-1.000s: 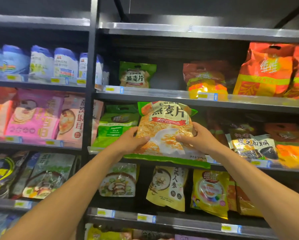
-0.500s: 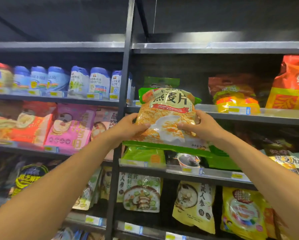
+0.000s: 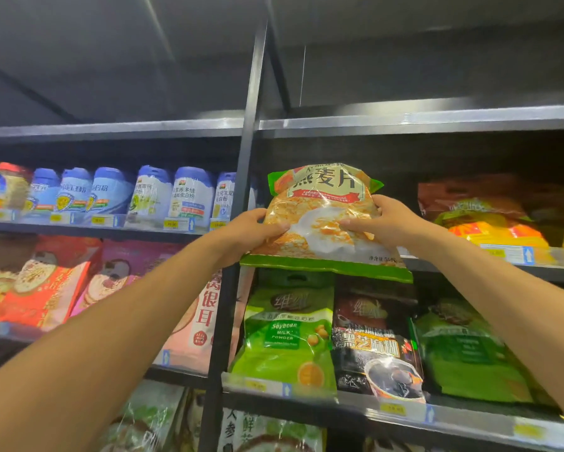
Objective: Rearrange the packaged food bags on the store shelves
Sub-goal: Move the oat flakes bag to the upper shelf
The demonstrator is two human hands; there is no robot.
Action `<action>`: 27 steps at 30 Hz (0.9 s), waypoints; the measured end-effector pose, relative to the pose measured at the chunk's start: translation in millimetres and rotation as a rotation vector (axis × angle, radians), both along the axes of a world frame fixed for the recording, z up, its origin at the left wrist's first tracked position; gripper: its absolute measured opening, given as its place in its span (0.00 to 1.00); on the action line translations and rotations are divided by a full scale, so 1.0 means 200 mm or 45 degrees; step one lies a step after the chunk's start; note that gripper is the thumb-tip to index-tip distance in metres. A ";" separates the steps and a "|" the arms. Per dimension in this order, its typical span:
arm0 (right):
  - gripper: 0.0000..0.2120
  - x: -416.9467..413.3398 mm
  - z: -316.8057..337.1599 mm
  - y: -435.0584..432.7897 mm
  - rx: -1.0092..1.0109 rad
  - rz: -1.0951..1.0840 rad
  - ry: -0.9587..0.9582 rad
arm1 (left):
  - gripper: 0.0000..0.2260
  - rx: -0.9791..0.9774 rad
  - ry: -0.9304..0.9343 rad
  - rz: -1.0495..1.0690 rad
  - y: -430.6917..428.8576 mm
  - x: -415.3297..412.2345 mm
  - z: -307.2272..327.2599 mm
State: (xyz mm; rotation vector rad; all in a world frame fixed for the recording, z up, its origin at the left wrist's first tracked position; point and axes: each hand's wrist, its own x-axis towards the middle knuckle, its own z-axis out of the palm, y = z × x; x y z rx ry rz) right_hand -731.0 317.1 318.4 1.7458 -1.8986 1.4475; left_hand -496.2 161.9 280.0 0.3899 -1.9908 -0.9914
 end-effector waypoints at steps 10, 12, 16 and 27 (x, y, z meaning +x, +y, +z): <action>0.30 -0.26 0.36 -0.35 0.015 -0.058 0.016 | 0.14 -0.052 0.040 -0.014 -0.40 -0.30 0.36; 0.32 -0.31 0.42 -0.42 0.026 -0.050 -0.010 | 0.15 -0.070 0.047 0.005 -0.47 -0.35 0.43; 0.31 -0.39 0.50 -0.54 0.037 -0.035 -0.047 | 0.16 -0.095 0.034 0.056 -0.59 -0.45 0.54; 0.30 -0.57 0.50 -0.83 0.038 -0.019 0.034 | 0.21 -0.216 -0.175 0.325 -0.83 -0.63 0.52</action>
